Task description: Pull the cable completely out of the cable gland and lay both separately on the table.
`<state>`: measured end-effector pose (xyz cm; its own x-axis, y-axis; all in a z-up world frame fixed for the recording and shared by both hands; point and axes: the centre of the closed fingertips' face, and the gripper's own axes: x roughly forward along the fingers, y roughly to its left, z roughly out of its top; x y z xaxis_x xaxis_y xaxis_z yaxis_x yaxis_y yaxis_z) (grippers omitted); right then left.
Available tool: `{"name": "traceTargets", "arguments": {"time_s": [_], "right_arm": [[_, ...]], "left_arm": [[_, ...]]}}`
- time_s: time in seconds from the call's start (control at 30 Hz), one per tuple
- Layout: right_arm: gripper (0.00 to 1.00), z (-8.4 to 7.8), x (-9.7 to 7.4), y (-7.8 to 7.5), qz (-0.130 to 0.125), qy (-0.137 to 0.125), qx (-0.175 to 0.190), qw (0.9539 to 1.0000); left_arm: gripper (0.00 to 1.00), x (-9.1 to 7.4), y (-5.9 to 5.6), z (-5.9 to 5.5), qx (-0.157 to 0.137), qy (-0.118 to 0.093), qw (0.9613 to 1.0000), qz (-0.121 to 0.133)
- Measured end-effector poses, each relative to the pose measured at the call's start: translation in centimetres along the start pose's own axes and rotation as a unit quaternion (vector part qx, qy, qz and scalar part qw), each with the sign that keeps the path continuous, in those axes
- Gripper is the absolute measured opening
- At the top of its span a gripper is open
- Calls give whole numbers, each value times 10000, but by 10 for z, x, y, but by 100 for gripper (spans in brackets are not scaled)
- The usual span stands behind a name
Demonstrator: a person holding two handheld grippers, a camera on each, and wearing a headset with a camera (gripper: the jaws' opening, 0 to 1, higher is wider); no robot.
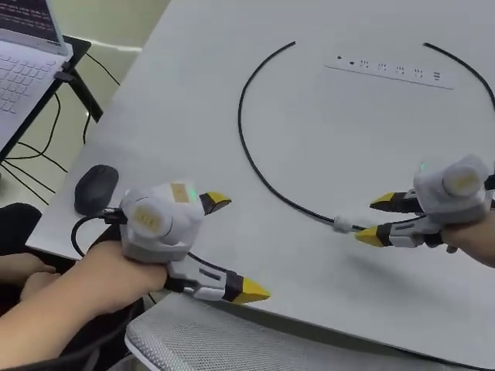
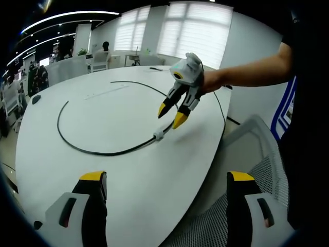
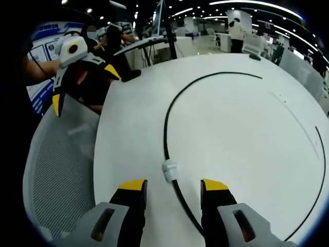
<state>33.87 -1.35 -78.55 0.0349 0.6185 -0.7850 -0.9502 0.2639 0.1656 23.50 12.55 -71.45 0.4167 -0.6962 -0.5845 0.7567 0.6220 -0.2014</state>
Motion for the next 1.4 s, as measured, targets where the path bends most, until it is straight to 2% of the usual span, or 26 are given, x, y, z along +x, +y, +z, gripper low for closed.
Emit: {"name": "traceTargets", "arguments": {"time_s": [0.03,0.27,0.5,0.67,0.83,1.07,1.13,1.33,1.4], "right_arm": [[37,0,2,-1,17,26,-20,10000],[30,2,15,-2,208,192,-220,9994],[15,-3,26,1,418,460,-427,9972],[15,-4,32,2,518,543,-540,9957],[10,-7,36,4,568,607,-568,9949],[9,-7,38,2,466,622,-582,9953],[9,-7,38,1,395,635,-583,9955],[8,-8,34,6,420,738,-378,9957],[8,-6,30,7,418,727,-415,9956]], "left_arm": [[97,0,3,-1,76,40,9999,61],[97,4,6,1,50,23,10000,11],[97,6,5,4,-36,-43,10000,-40],[98,3,7,1,-39,-10,10000,29],[97,-3,7,0,-100,-40,9999,47],[96,-2,6,-6,-71,73,9999,59],[96,-1,3,-5,-55,80,10000,19],[96,2,-1,0,-22,26,10000,-34],[96,2,-2,3,-2,-16,10000,-45]]}}
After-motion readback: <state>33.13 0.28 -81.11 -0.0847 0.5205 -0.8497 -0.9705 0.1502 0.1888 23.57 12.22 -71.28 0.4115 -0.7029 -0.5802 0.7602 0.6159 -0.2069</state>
